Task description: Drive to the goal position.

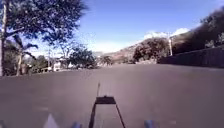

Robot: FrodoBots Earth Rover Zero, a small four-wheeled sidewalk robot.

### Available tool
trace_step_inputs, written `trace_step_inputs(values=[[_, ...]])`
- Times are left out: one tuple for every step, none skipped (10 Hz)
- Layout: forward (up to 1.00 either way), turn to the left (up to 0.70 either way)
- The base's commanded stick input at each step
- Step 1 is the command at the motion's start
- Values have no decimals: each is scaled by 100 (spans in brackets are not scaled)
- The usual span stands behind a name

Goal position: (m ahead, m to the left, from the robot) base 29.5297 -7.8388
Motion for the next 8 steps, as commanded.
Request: trace_step_inputs(values=[[70, 0], [70, 0], [70, 0], [70, 0], [70, 0], [70, 0], [70, 0], [70, 0]])
